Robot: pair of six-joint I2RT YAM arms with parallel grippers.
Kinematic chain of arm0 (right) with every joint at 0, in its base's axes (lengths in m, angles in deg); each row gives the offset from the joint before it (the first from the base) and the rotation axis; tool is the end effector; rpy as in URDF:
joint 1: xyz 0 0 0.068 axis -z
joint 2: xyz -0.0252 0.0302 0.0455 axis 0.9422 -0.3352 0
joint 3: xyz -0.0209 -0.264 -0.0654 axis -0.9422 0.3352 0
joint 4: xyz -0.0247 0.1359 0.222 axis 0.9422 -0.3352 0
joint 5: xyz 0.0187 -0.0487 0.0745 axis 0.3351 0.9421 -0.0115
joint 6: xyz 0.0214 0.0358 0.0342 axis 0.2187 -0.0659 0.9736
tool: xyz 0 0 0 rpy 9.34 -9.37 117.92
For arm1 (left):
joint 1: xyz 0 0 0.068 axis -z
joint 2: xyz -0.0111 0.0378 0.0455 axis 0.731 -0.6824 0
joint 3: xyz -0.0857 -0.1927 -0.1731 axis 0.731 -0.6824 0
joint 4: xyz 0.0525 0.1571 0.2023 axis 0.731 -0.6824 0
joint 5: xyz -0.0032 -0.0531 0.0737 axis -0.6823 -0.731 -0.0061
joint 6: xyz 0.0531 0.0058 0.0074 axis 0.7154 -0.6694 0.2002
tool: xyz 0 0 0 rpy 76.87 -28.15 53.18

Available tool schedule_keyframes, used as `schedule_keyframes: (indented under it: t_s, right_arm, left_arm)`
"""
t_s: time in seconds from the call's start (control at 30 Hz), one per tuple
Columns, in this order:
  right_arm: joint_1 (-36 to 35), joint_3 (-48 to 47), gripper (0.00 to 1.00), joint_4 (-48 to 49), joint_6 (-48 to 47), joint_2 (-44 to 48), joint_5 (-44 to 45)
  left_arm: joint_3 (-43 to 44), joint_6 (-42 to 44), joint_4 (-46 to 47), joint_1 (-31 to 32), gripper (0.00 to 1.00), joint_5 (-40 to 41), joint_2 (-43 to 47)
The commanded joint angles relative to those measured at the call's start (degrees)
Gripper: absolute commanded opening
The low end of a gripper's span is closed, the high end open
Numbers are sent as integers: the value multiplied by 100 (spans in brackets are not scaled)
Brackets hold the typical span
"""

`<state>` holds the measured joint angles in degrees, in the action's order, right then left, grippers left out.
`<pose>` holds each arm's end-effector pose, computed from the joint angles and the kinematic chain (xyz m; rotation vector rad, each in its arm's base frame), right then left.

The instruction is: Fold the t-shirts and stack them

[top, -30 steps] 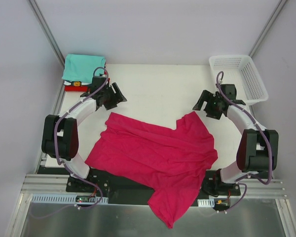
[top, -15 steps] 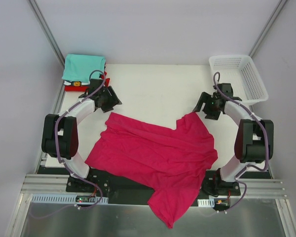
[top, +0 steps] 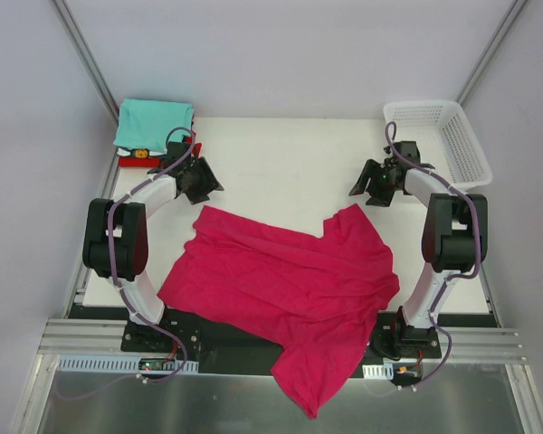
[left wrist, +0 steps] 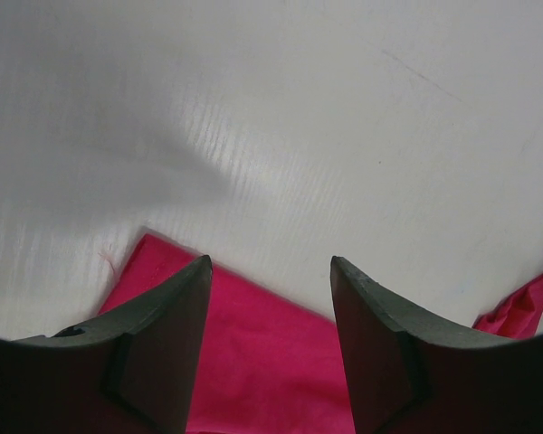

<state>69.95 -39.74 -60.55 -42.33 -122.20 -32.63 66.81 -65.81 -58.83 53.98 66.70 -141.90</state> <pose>0.4004 0.0150 0.1884 -0.0193 2.4926 0.4720 0.3795 -0.0539 0.2042 -0.5251 2.3382 -0.6159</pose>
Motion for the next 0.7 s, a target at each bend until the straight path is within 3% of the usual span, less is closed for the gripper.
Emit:
schedule_keyframes:
  t_s: [0.0,0.5,0.6,0.67]
  right_arm:
    - [3,-222,67,28,101,-69,-288]
    - [-58,340,65,336,224,-175,-359]
    - [-58,446,62,389,224,-122,-350]
    - [-58,446,54,397,215,-122,-350]
  left_arm:
    - [174,-85,-41,-59,55,-64,49]
    - [42,-93,-32,-68,53,-100,347]
    - [34,-93,-41,-68,53,-100,427]
    - [42,-111,-32,-68,52,-108,462]
